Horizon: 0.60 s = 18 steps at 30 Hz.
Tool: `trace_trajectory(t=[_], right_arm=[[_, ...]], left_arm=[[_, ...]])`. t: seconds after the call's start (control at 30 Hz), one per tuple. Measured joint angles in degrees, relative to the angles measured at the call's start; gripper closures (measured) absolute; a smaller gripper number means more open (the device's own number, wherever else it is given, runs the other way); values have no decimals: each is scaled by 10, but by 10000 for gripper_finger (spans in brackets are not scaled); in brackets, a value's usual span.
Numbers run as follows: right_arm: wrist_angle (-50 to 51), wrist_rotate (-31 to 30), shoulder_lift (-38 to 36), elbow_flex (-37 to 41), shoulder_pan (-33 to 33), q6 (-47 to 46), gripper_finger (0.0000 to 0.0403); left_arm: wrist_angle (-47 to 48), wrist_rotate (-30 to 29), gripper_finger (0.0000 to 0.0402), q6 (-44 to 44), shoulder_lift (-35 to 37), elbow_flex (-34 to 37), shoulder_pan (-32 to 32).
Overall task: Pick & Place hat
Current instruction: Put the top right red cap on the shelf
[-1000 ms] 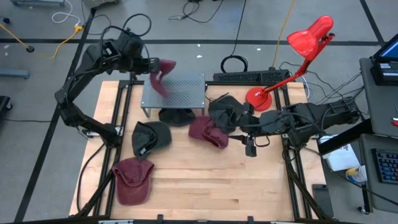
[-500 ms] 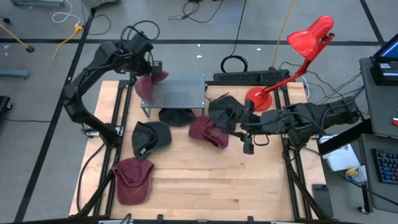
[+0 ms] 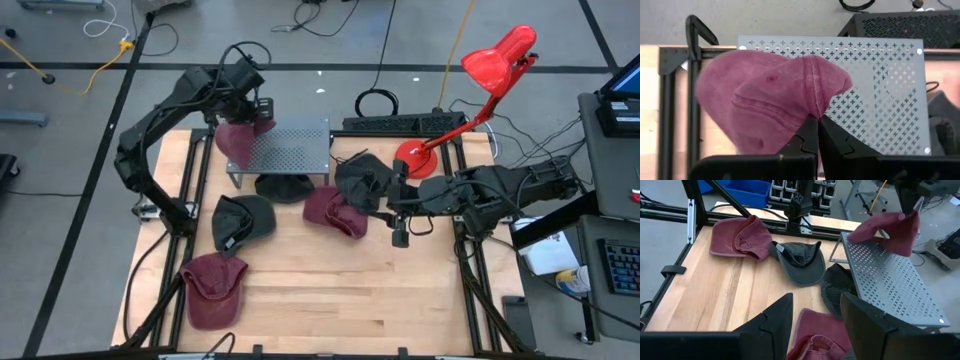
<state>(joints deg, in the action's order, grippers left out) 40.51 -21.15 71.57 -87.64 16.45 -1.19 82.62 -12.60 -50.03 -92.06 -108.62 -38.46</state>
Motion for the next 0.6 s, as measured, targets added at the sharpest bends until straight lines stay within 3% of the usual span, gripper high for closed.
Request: trace_trajectory(t=[0.6], right_arm=[[0,1,0,0,0,48,247]], left_arm=[[-49,5,401,-137,-37,0,21]])
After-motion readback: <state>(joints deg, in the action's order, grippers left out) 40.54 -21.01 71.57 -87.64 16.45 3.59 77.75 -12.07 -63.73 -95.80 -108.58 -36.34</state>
